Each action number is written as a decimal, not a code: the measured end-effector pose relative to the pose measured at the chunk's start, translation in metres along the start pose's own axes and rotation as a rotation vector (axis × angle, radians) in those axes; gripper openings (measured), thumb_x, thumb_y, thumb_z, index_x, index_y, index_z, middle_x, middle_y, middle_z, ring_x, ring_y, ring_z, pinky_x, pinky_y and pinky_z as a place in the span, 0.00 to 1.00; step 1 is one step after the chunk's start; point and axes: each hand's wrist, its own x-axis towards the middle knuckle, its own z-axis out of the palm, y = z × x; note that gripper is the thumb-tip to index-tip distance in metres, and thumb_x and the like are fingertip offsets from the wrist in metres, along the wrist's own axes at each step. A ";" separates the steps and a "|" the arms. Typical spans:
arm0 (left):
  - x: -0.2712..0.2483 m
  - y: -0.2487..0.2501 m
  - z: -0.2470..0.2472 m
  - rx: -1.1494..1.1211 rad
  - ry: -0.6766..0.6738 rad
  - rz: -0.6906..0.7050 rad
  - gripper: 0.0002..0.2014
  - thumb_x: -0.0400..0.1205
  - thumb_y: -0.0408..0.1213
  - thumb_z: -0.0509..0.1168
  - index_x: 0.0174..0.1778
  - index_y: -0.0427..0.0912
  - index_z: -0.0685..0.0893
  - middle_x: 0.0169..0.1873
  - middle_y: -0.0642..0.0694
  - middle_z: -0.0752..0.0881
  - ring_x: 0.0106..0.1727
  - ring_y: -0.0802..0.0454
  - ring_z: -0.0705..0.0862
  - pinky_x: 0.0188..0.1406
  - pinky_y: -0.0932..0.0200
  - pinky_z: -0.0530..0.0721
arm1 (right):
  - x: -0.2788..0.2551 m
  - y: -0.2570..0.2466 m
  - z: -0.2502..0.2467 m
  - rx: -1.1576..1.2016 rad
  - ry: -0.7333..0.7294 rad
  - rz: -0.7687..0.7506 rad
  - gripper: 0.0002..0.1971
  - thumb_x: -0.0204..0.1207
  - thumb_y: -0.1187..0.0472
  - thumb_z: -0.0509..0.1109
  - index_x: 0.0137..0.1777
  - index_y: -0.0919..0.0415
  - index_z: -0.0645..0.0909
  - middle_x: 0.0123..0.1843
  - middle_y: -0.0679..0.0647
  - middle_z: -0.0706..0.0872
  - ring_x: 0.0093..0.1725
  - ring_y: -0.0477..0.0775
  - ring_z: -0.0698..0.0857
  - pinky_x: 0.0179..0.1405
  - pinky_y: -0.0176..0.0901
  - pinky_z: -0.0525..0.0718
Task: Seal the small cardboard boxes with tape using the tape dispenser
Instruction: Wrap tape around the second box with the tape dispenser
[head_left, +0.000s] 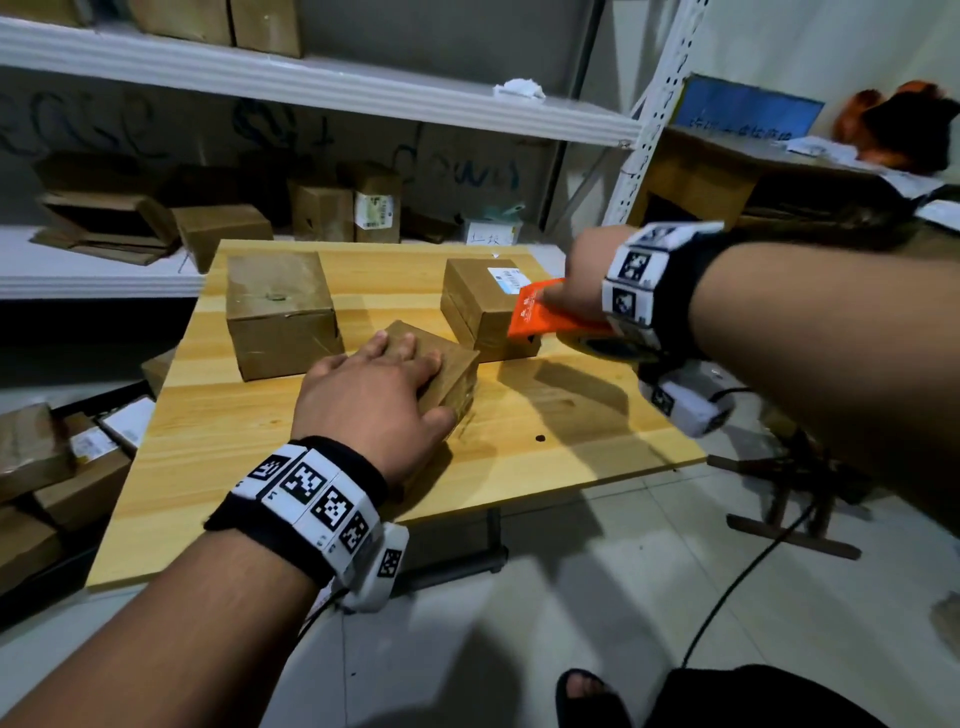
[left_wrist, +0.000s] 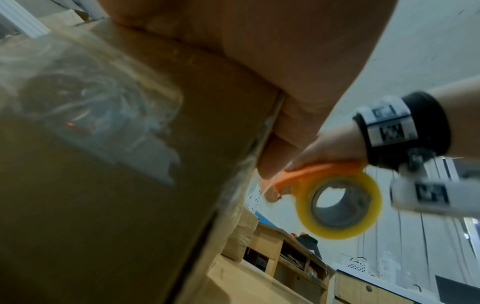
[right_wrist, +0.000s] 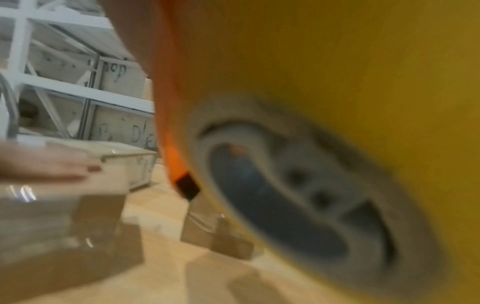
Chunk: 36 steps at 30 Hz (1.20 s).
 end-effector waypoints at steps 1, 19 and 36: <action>0.000 0.000 0.000 0.004 0.000 -0.002 0.34 0.85 0.64 0.57 0.89 0.66 0.60 0.91 0.59 0.55 0.92 0.53 0.54 0.88 0.38 0.55 | 0.002 0.003 0.013 0.059 0.029 0.029 0.27 0.83 0.36 0.65 0.39 0.62 0.80 0.40 0.58 0.86 0.37 0.60 0.84 0.37 0.50 0.82; 0.003 0.001 0.005 0.045 0.059 0.007 0.36 0.85 0.64 0.56 0.90 0.68 0.54 0.91 0.61 0.53 0.92 0.56 0.51 0.88 0.42 0.54 | -0.053 -0.031 0.095 0.554 0.141 0.094 0.28 0.82 0.36 0.67 0.79 0.45 0.75 0.74 0.56 0.79 0.76 0.63 0.75 0.76 0.63 0.77; 0.002 0.000 0.009 0.068 0.105 -0.036 0.60 0.72 0.70 0.62 0.93 0.48 0.38 0.90 0.49 0.63 0.87 0.51 0.68 0.89 0.52 0.57 | -0.025 -0.082 0.150 1.930 -0.109 0.234 0.24 0.88 0.38 0.63 0.47 0.56 0.90 0.42 0.52 0.92 0.42 0.53 0.88 0.38 0.49 0.82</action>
